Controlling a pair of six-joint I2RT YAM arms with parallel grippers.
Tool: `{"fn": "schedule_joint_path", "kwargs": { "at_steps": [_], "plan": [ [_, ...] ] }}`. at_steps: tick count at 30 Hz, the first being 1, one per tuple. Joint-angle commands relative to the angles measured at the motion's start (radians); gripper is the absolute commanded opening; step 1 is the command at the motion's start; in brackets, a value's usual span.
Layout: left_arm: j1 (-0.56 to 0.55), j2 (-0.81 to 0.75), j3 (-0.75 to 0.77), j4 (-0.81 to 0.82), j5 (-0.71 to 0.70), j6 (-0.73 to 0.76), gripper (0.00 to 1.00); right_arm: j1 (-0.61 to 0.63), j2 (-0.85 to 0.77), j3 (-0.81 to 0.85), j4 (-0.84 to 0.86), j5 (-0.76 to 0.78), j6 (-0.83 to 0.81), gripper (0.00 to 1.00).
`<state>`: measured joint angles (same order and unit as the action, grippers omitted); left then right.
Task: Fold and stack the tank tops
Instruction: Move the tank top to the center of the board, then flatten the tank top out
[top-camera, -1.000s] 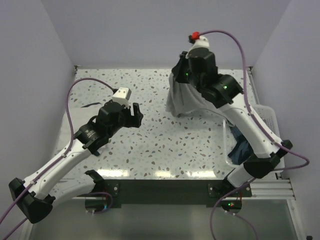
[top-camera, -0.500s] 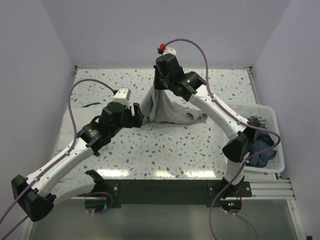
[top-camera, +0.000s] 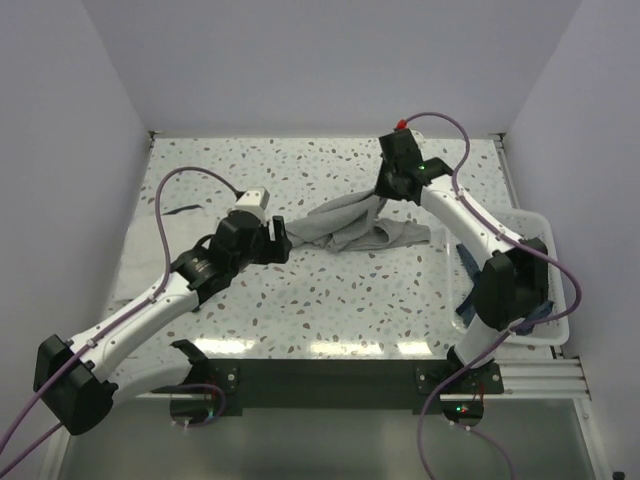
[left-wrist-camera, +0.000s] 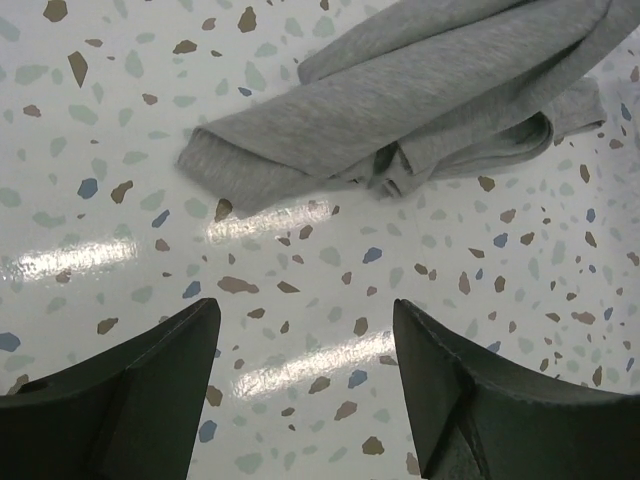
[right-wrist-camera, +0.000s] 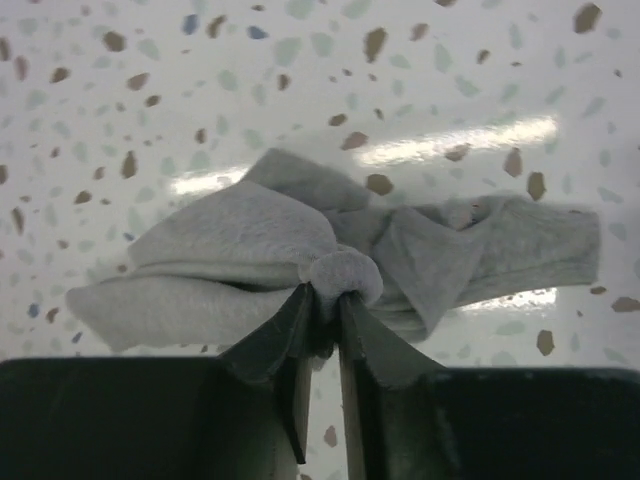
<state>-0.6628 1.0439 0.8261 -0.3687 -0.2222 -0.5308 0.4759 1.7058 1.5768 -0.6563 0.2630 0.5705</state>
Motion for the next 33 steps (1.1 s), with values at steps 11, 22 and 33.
{"fn": "schedule_joint_path", "kwargs": {
  "at_steps": [11,22,33],
  "plan": [
    [0.063,0.024,-0.062,0.111,0.078,-0.04,0.74,0.013,-0.175,-0.3,0.098,0.042,0.11,0.45],
    [0.095,0.045,-0.064,0.125,0.124,-0.035,0.74,0.188,-0.045,-0.419,0.288,-0.036,0.235,0.2],
    [0.114,0.039,-0.058,0.114,0.132,-0.023,0.73,0.191,0.106,-0.322,0.317,-0.036,0.249,0.28]
  ]
}}
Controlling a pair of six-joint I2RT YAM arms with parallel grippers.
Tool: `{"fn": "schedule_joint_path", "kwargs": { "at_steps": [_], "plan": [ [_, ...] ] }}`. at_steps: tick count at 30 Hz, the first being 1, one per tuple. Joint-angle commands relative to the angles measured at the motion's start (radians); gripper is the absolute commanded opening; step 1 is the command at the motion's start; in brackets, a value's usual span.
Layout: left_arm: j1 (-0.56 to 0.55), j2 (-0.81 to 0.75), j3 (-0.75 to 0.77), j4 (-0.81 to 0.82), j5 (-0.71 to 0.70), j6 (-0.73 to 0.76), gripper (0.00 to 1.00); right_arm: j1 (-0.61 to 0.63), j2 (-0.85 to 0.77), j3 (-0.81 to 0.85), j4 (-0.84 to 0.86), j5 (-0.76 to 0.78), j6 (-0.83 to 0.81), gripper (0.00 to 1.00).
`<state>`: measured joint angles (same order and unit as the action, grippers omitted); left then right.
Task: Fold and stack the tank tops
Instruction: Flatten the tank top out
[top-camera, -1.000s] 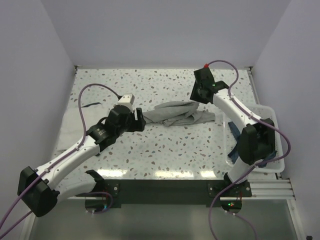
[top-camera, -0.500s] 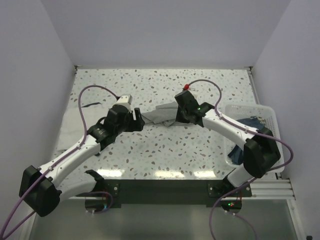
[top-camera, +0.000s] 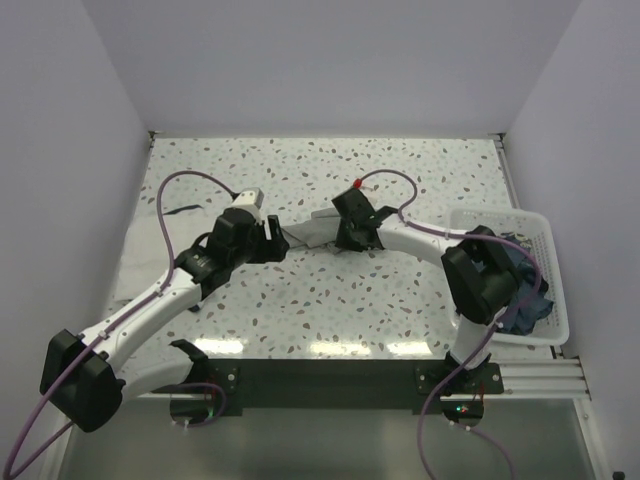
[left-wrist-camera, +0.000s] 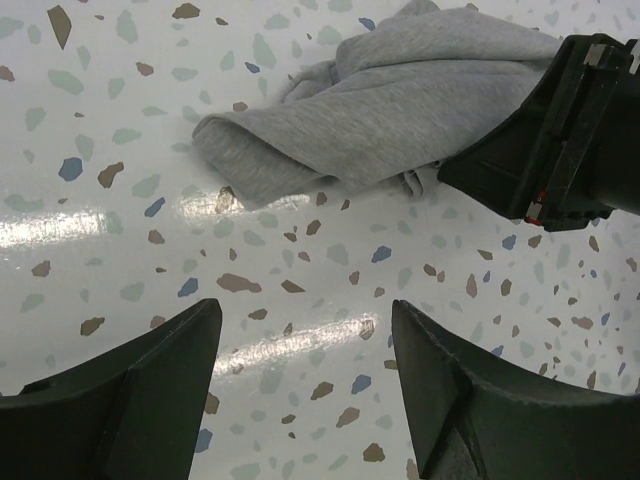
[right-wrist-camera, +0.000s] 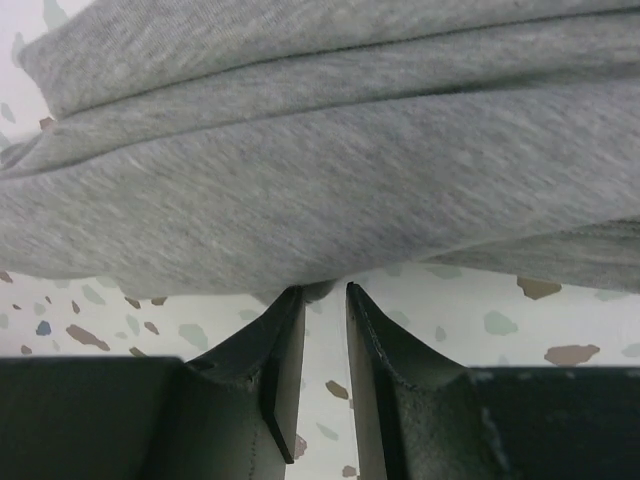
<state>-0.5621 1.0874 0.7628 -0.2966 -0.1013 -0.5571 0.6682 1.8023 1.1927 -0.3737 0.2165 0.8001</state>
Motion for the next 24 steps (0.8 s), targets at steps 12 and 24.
{"fn": "schedule_joint_path", "kwargs": {
  "at_steps": [12,24],
  "plan": [
    [0.028,-0.006,0.004,0.039,0.029,0.008,0.73,-0.001,0.052,0.108,0.012,0.053,0.016,0.35],
    [0.03,0.009,-0.008,0.062,0.049,-0.01,0.73,-0.001,0.031,0.088,-0.01,0.092,-0.002,0.0]
  ]
}}
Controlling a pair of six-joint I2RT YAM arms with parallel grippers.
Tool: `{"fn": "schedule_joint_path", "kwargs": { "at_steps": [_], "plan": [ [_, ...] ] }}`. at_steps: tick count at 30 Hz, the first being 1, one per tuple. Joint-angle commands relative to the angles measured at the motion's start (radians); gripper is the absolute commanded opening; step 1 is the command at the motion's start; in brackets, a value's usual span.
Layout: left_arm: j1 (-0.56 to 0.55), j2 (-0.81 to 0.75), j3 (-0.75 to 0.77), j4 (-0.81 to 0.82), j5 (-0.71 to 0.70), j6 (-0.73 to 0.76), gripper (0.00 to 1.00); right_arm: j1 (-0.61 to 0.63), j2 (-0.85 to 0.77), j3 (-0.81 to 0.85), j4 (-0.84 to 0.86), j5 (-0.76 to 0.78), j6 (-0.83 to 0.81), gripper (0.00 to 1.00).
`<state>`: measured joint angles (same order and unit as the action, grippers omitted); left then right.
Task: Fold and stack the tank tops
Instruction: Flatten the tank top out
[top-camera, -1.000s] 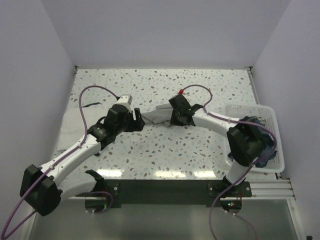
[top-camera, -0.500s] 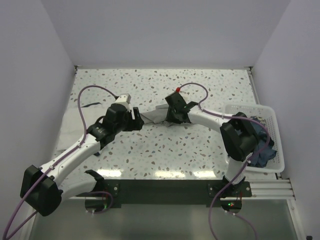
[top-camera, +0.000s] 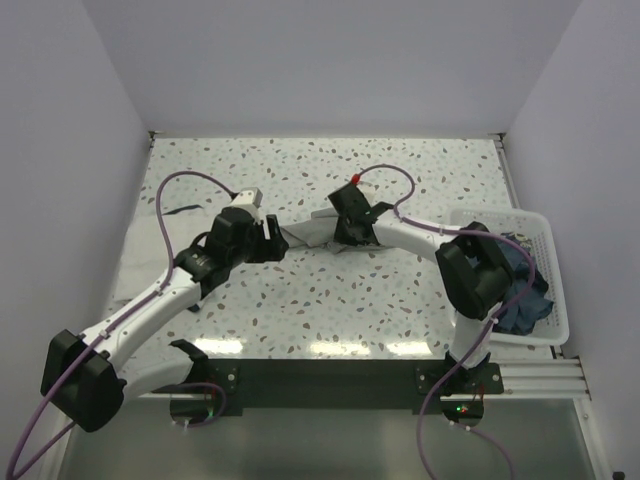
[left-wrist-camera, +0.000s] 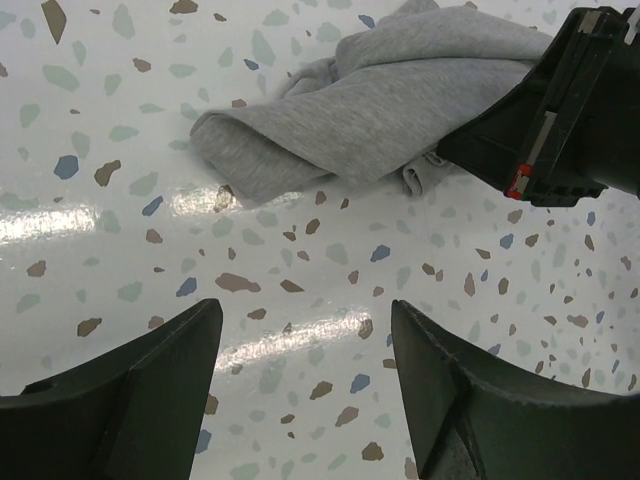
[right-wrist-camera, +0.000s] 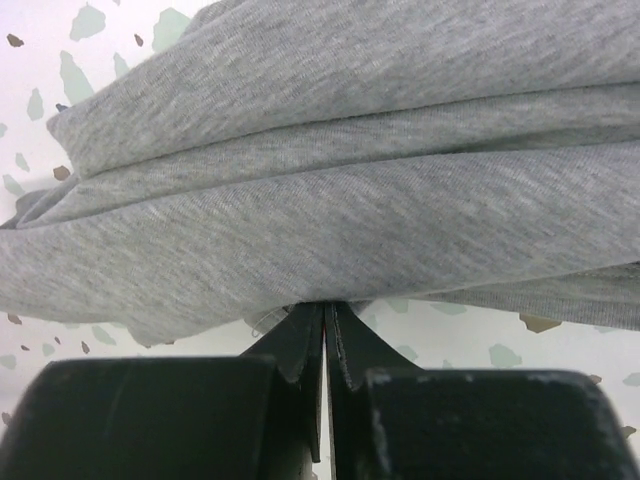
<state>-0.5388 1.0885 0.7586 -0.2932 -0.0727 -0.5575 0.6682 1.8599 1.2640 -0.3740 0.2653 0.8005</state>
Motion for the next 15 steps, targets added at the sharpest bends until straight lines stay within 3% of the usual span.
{"fn": "schedule_joint_path", "kwargs": {
  "at_steps": [1,15],
  "plan": [
    [0.007,0.013,-0.01,0.074,0.025,-0.021,0.73,-0.001,-0.034,0.018,-0.019,0.046,-0.004,0.0],
    [0.007,0.18,-0.054,0.321,0.131,-0.148,0.72,-0.007,-0.43,0.143,-0.265,0.166,-0.147,0.0]
  ]
}}
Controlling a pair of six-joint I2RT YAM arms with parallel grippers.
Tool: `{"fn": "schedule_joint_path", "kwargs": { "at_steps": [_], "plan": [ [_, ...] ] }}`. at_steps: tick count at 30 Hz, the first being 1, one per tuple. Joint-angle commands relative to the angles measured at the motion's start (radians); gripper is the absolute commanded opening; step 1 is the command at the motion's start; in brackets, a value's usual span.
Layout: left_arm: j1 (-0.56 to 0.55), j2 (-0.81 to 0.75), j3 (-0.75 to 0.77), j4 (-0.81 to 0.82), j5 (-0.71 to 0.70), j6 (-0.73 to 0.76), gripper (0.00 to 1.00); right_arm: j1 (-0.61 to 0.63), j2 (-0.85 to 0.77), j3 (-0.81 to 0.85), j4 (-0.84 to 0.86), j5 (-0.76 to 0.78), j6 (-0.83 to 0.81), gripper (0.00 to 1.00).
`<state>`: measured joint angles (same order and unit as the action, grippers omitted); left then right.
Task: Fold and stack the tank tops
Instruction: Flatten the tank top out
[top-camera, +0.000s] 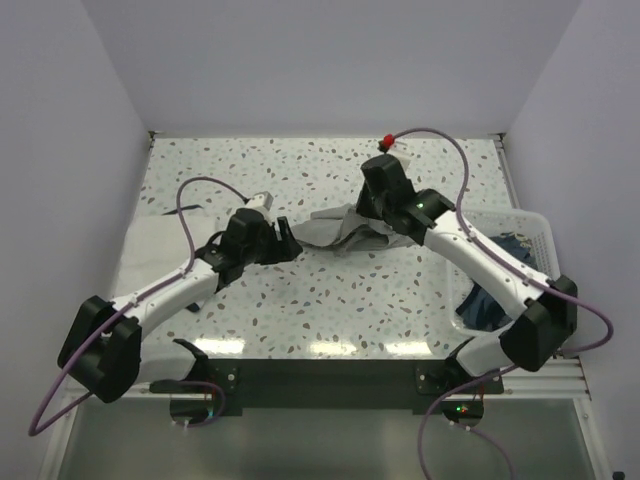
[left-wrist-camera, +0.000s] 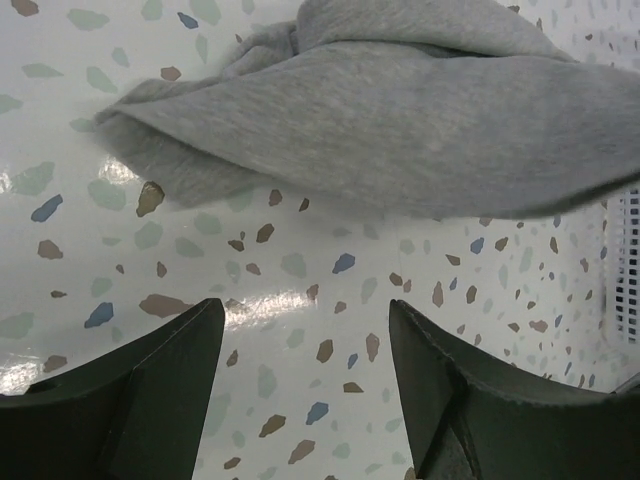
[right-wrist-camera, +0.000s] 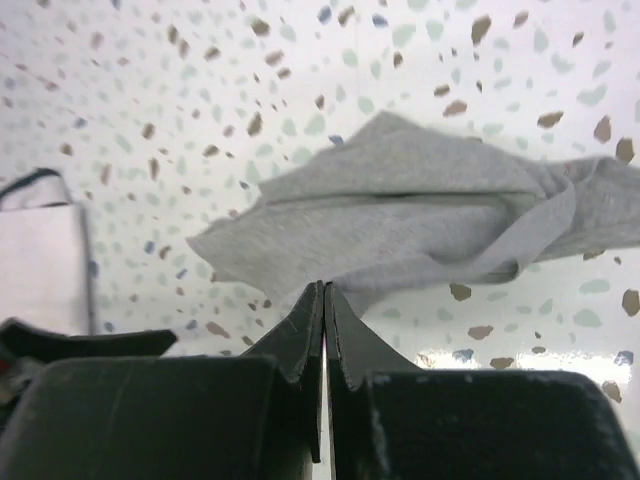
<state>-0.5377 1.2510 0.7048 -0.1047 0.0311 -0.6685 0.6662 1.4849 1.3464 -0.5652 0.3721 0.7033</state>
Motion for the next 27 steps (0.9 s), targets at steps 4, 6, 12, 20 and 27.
{"fn": "schedule_joint_path", "kwargs": {
  "at_steps": [4,6,12,20,27],
  "plan": [
    [0.005,0.054,0.015,0.16,0.032,-0.045,0.71,-0.016,-0.113,0.118,-0.111,0.076,-0.076,0.0],
    [0.005,0.067,0.013,0.161,0.029,-0.045,0.71,-0.033,-0.135,0.132,-0.127,0.086,-0.09,0.0],
    [0.005,0.068,-0.004,0.155,-0.008,-0.04,0.71,-0.212,-0.213,0.157,-0.145,0.041,-0.12,0.0],
    [0.013,0.071,-0.034,0.169,-0.065,-0.072,0.68,-0.315,-0.236,0.206,-0.173,0.074,-0.166,0.0],
    [0.044,0.146,-0.024,0.262,-0.037,-0.131,0.67,-0.352,-0.227,0.253,-0.183,0.068,-0.177,0.0]
  ]
}}
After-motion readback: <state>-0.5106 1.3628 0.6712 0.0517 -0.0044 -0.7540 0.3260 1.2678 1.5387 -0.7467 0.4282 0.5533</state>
